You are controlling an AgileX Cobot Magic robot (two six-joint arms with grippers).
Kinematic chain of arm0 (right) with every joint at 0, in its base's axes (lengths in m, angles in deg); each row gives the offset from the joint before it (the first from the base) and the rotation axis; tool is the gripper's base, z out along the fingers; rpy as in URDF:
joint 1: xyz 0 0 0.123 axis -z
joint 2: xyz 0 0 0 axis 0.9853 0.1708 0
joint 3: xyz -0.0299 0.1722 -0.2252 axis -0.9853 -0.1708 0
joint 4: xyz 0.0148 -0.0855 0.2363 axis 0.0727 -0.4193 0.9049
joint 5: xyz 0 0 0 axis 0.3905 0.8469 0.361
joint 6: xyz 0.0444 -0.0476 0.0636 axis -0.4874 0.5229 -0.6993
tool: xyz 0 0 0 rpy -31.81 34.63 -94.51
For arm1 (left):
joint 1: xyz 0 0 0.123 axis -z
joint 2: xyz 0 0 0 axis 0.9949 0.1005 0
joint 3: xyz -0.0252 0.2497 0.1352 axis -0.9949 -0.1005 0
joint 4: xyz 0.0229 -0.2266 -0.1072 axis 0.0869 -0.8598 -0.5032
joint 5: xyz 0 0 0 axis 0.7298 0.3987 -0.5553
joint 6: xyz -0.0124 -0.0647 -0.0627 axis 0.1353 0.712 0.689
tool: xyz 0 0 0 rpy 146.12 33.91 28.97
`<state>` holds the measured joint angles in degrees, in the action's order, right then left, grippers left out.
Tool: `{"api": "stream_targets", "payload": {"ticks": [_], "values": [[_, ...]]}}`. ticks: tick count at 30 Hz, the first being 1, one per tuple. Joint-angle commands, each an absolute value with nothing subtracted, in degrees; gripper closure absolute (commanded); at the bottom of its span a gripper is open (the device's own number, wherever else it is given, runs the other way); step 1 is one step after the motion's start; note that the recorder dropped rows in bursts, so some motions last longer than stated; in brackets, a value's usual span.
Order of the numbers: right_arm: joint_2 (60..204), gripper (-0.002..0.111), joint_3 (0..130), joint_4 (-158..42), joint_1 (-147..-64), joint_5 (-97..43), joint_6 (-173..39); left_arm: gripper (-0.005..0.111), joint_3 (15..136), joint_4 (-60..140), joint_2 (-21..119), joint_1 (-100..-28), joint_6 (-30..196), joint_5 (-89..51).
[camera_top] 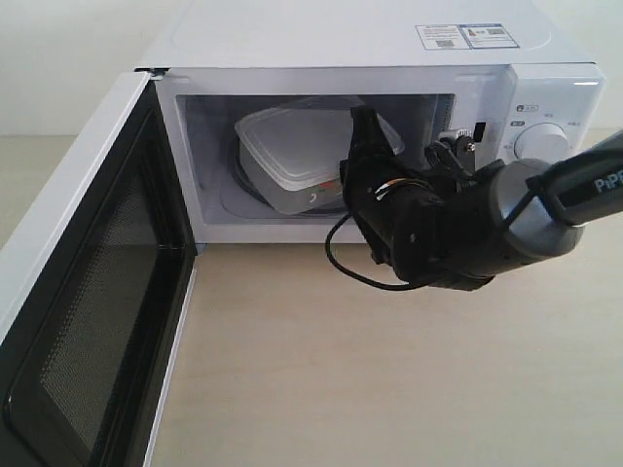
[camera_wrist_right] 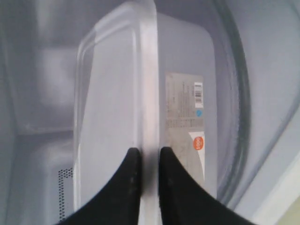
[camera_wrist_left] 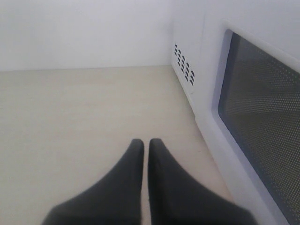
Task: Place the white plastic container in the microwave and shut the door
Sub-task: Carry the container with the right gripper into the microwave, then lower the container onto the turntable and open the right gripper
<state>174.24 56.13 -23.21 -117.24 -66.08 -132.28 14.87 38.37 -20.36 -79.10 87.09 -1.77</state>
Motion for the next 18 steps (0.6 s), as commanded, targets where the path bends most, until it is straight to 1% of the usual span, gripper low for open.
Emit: {"api": "stream_targets", "payload": {"ticks": [1, 6, 18], "values": [[176.2, 0.108, 60.7, -21.7, -117.3, -65.8, -128.2, 0.102, 14.7, 37.9, -20.5, -79.3, 87.0, -1.8], [177.4, 0.108, 64.6, -21.2, -117.3, -63.8, -122.2, 0.102, 14.7, 37.9, -20.5, -79.3, 87.0, -1.8], [177.4, 0.108, 64.8, -21.2, -117.3, -62.7, -124.4, 0.102, 14.7, 37.9, -20.5, -79.3, 87.0, -1.8]]}}
